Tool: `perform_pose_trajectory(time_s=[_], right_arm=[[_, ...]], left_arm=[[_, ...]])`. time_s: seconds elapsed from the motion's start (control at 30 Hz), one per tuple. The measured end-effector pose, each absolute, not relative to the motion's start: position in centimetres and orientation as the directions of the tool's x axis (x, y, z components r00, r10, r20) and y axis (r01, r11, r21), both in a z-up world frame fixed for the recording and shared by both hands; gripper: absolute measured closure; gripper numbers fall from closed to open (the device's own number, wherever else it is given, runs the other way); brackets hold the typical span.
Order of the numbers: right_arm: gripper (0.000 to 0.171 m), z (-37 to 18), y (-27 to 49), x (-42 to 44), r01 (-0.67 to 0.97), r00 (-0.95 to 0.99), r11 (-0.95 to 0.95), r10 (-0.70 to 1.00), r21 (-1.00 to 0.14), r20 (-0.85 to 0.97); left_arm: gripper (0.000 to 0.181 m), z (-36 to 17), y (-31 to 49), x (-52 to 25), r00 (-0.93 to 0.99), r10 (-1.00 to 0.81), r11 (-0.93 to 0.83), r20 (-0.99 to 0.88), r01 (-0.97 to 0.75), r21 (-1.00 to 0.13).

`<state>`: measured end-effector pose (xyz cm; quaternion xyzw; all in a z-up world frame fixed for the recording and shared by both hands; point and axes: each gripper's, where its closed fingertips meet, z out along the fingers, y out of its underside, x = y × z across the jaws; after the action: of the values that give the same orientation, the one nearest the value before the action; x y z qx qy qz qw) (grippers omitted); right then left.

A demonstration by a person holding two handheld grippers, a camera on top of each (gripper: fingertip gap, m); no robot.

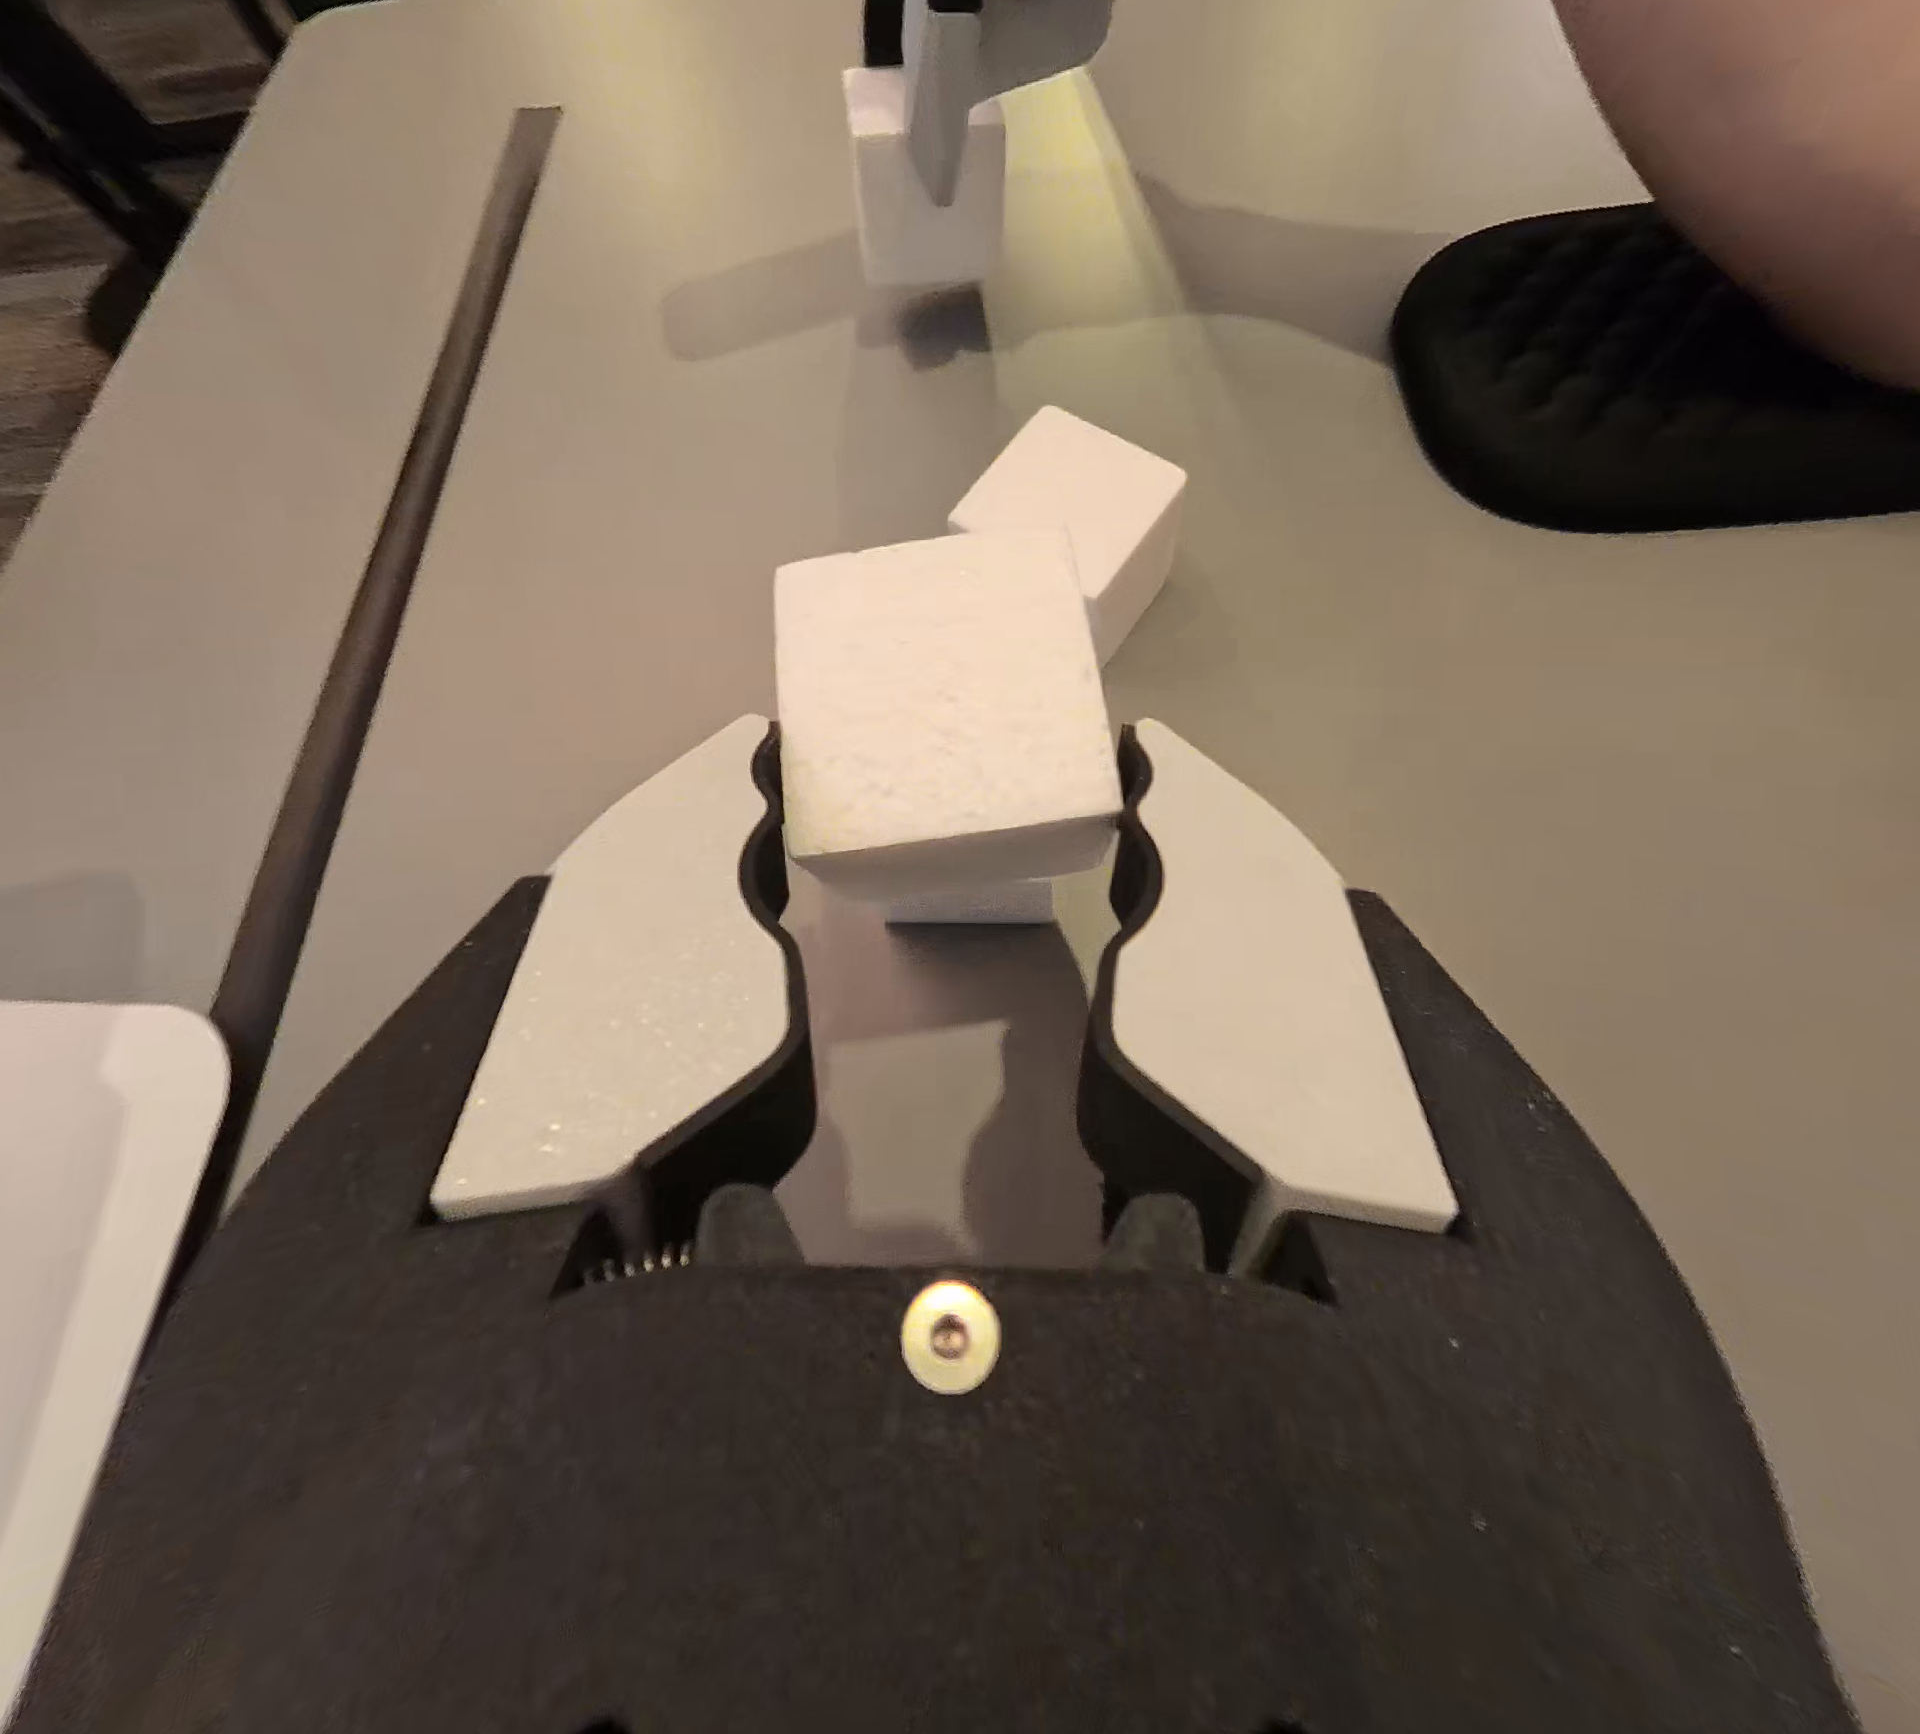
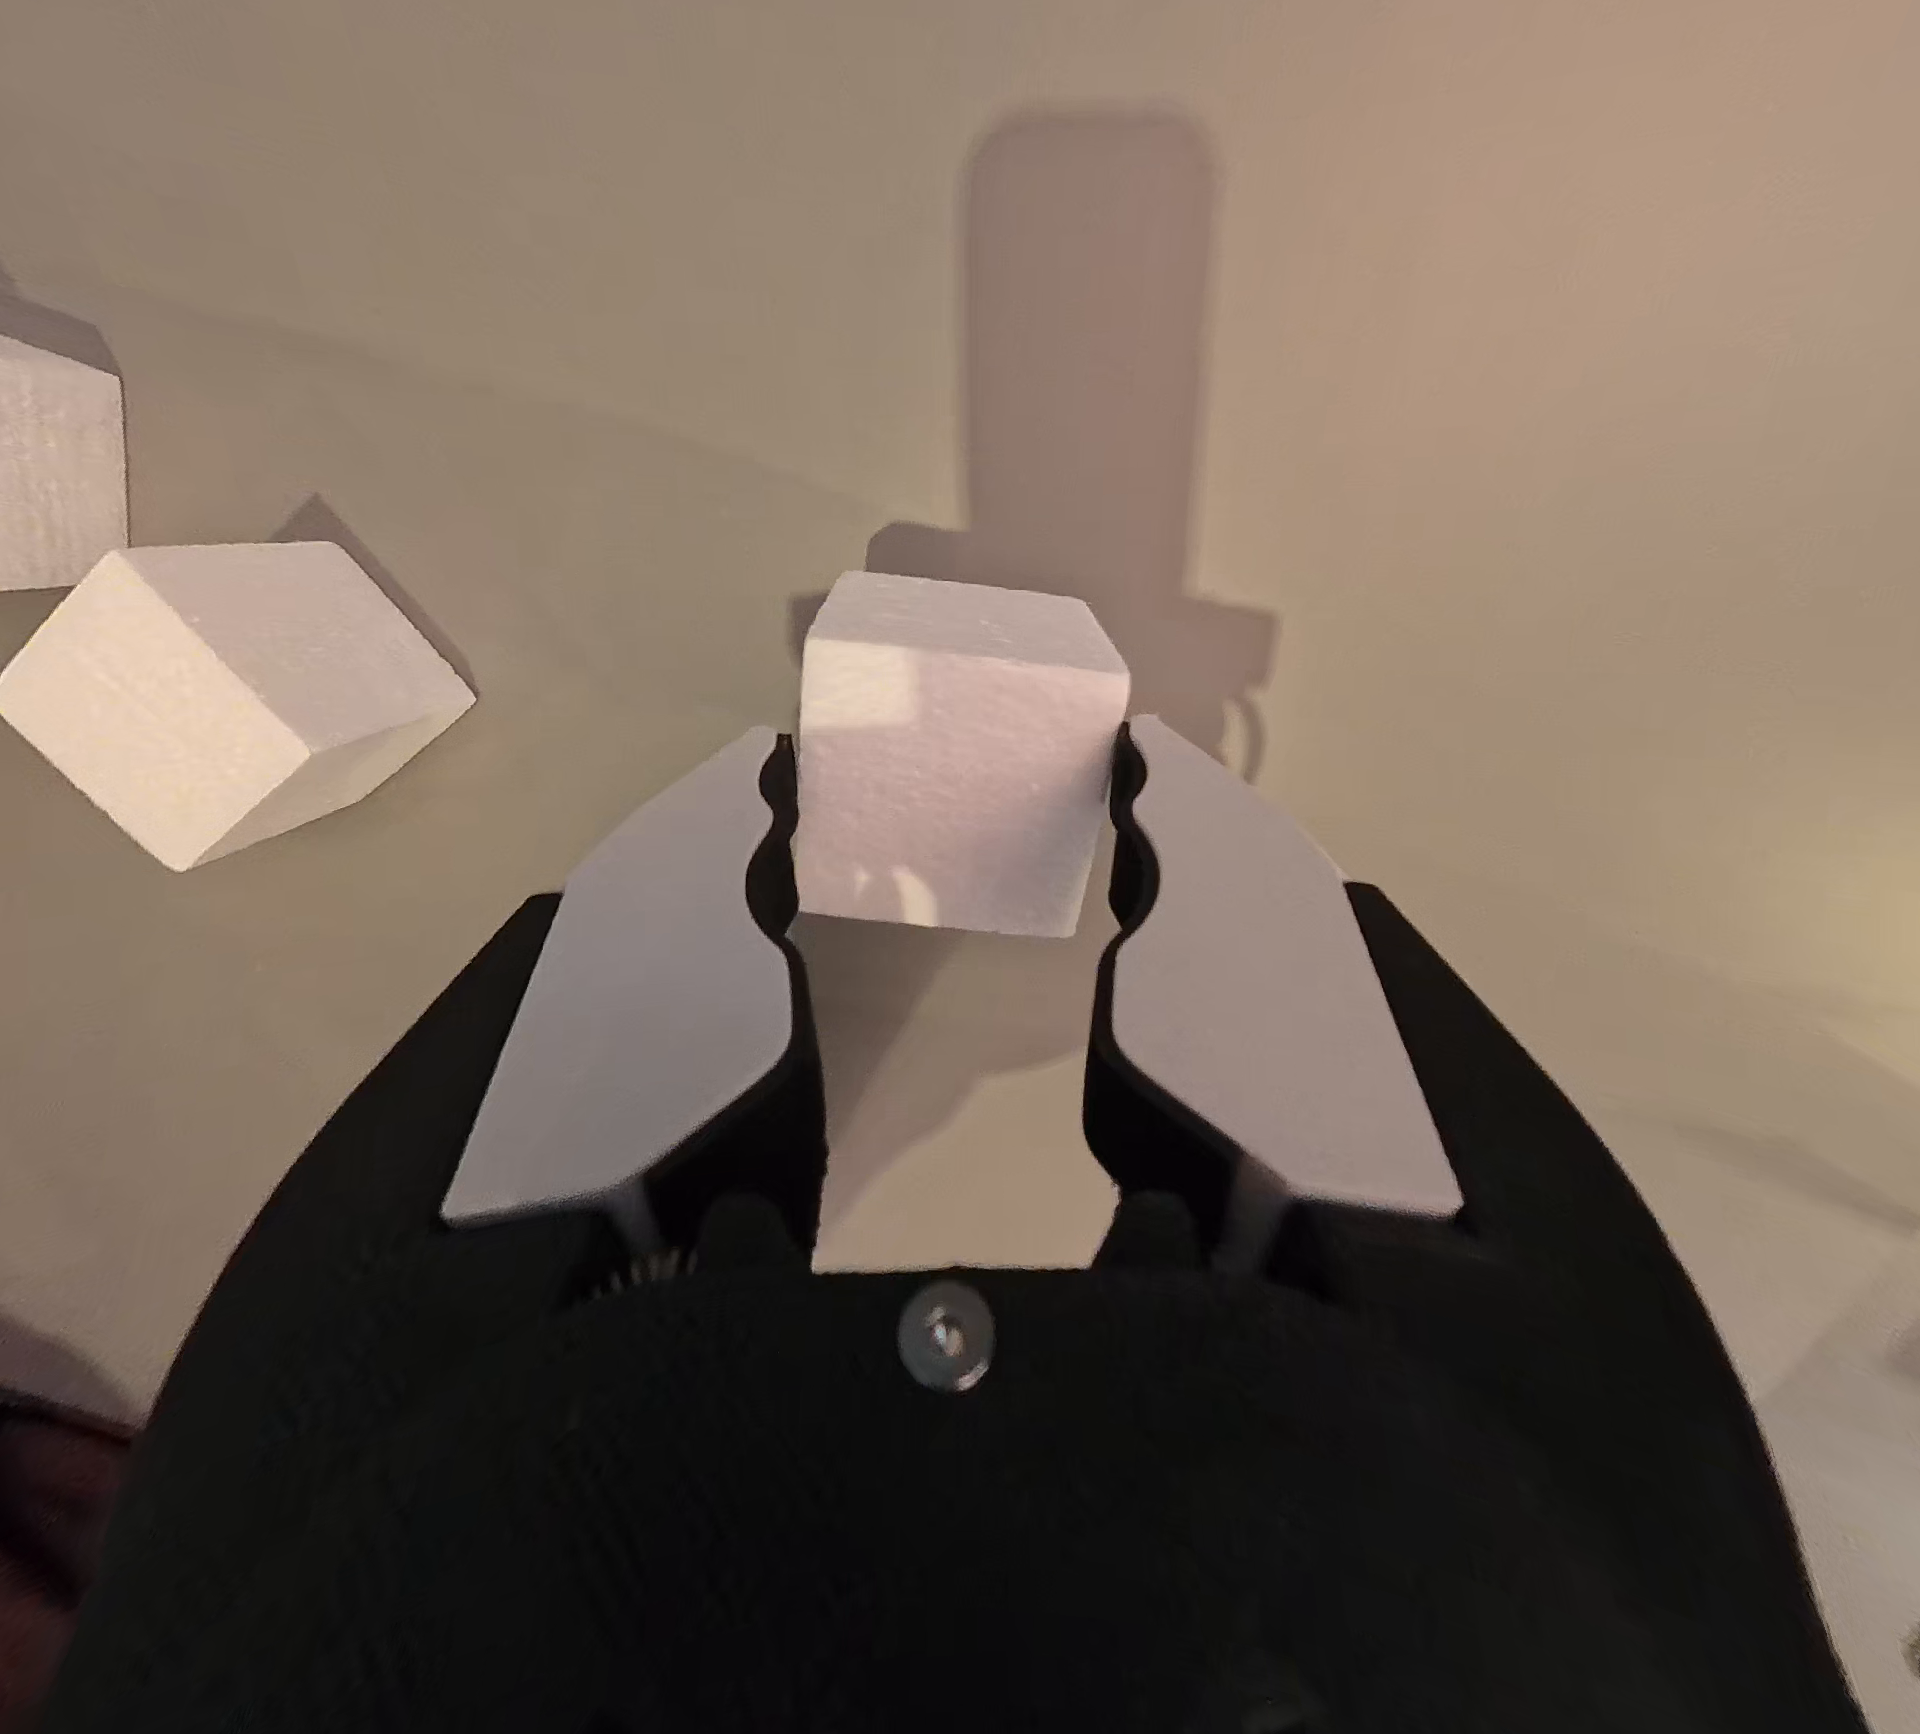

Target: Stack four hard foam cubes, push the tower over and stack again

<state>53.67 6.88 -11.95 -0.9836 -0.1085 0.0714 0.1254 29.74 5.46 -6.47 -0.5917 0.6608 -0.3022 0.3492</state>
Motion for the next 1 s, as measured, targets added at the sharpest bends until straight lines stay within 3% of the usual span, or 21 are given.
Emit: perform_pose_trajectory(time_s=[0.3, 0.67, 0.8, 0.9, 1.0], right_arm=[[0.112, -12.2, 7.3, 53.2, 0.221, 0.961, -0.943, 0.254, -0.250, -0.108], [0.112, -12.6, 7.2, 53.1, 0.234, 0.960, -0.944, 0.263, -0.232, -0.100], [0.112, -12.4, 7.3, 53.2, 0.230, 0.961, -0.943, 0.260, -0.242, -0.099], [0.112, -11.5, 7.5, 53.3, 0.236, 0.961, -0.932, 0.266, -0.275, -0.079], [0.112, -8.4, 8.7, 52.1, 0.287, 0.941, -0.864, 0.335, -0.414, -0.048]], left_arm=[[0.121, -8.3, 5.3, 30.6, -0.175, -0.976, 0.211, -0.130, -0.618, -0.757], [0.120, -8.9, 6.0, 30.5, -0.170, -0.981, 0.182, -0.097, -0.605, -0.775], [0.090, -8.2, 6.2, 30.7, -0.132, -0.989, 0.127, -0.062, -0.571, -0.811], [0.087, -6.4, 6.4, 30.2, -0.105, -0.993, 0.101, -0.054, -0.524, -0.845], [0.094, -3.4, 6.7, 28.7, -0.062, -0.995, 0.092, -0.073, -0.440, -0.893]])
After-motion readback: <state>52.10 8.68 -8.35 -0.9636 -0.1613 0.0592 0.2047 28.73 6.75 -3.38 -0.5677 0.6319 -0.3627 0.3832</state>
